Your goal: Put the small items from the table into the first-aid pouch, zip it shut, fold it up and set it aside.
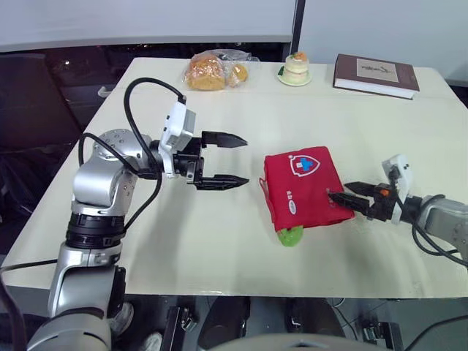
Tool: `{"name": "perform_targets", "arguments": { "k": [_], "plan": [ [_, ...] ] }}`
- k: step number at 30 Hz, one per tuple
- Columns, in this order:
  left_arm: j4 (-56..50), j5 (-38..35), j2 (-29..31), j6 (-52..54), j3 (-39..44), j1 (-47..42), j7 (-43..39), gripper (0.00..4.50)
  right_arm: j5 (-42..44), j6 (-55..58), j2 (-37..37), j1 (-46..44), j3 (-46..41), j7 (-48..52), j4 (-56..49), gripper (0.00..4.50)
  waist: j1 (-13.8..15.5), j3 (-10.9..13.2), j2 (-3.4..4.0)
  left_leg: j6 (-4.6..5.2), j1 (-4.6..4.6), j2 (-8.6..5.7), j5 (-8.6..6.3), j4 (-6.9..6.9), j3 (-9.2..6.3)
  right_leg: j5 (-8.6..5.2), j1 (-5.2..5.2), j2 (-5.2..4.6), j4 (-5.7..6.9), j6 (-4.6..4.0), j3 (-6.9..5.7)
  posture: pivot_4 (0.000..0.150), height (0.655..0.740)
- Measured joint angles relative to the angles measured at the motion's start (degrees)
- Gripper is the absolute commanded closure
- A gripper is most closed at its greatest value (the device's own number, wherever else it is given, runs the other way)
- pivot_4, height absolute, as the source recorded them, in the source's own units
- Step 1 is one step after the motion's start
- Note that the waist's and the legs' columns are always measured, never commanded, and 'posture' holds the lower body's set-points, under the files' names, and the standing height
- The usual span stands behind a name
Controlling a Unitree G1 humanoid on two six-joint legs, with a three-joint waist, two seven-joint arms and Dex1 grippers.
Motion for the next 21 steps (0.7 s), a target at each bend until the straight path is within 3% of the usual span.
{"name": "perform_targets", "arguments": {
  "k": [2,5,9,12,17,21],
  "plan": [
    [-0.4,-0.4,0.0,0.2,0.0,0.0,1.1,0.10,0.7,2.7,0.3,0.0,1.8,0.1,-0.1,0.00,-0.1,0.0,0.00,0.00,0.03,0.02,0.00,0.00,0.01,0.00,0.00,0.03,0.02,0.00,0.00,0.150,0.7289],
    [-1.0,-0.5,0.0,0.4,-0.1,0.0,2.4,0.00,1.2,5.2,2.4,0.0,2.5,-1.3,-0.1,1.20,-0.3,0.0,0.00,0.00,0.04,0.07,0.00,0.00,0.00,0.00,-0.02,0.10,0.06,0.00,0.00,0.150,0.7289],
    [-0.9,-0.5,0.0,0.4,-0.1,-0.1,3.1,0.00,3.1,7.9,4.3,0.0,0.2,-3.5,-0.1,3.47,-0.3,0.0,0.00,0.00,0.04,0.06,0.00,0.00,0.02,0.00,-0.02,0.11,0.04,0.00,0.01,0.150,0.7289],
    [1.1,-0.4,-1.0,-0.9,-0.3,-1.7,3.4,0.00,7.0,10.1,8.5,-1.6,-4.8,-8.1,1.4,4.36,-0.2,0.0,0.00,-0.01,0.04,0.06,0.01,0.00,0.03,0.00,-0.03,0.11,0.04,0.00,0.03,0.150,0.7289],
    [5.8,-0.1,-3.7,-4.0,-0.5,-5.3,5.3,0.00,10.6,8.3,17.4,-7.2,-14.5,-20.8,5.5,4.49,-0.1,0.0,-0.02,-0.02,0.02,0.05,0.01,0.00,0.05,0.01,-0.07,0.13,0.06,0.01,0.05,0.150,0.7289],
    [8.1,0.2,-5.4,-4.4,-0.4,-7.7,8.0,0.00,7.5,-2.0,23.7,-12.7,-20.5,-31.7,11.4,4.49,-0.1,0.0,0.00,-0.03,-0.02,0.03,0.02,-0.02,0.11,0.01,-0.15,0.13,0.13,0.01,0.09,0.150,0.7289]
  ]
}}
